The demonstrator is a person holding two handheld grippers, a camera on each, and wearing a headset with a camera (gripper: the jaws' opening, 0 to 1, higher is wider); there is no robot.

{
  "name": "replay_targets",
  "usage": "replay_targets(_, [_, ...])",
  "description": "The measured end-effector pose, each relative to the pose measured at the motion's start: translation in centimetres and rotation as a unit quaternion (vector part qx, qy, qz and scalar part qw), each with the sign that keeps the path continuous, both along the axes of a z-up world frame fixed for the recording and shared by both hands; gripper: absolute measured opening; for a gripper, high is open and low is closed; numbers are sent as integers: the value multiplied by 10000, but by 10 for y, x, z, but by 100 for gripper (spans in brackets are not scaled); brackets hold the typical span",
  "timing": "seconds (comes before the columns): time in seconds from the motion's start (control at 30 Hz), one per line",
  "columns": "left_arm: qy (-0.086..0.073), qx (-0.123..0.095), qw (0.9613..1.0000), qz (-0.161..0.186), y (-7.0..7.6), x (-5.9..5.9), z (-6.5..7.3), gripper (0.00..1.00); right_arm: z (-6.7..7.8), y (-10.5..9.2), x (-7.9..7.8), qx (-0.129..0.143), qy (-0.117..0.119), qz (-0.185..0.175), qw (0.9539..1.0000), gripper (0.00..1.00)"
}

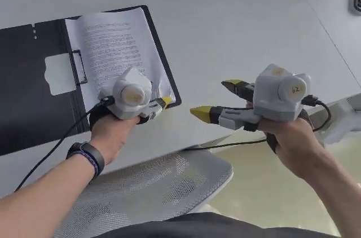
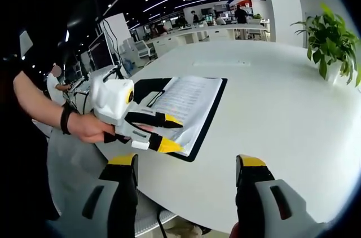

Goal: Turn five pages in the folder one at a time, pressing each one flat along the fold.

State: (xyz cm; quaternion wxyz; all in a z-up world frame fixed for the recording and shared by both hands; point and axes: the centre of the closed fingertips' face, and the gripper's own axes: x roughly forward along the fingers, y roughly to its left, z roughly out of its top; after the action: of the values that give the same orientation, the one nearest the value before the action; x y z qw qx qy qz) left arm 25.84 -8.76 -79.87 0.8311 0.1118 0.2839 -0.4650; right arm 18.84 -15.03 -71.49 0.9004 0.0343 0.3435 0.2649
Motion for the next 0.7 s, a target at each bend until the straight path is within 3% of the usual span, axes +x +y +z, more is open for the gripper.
replay_targets(0.13, [-111, -125, 9995, 278, 3, 9, -4, 26, -1, 0, 0, 12, 20, -2, 10000, 69])
replay_targets(0.27, [-472, -104, 9985, 259, 2, 8, -3, 24, -1, -1, 1, 28, 21, -18, 10000, 70])
replay_targets(0.53, [-680, 16, 9970, 370, -1, 9, -7, 19, -5, -4, 5, 65, 43, -44, 10000, 69])
replay_targets(0.63, [-727, 27, 9965, 402, -2, 9, -8, 12, -7, -2, 5, 76, 56, -15, 10000, 69])
replay_targets(0.7, [-841, 78, 9958, 360, -3, 7, -9, 7, -7, -1, 5, 81, 55, -1, 10000, 69])
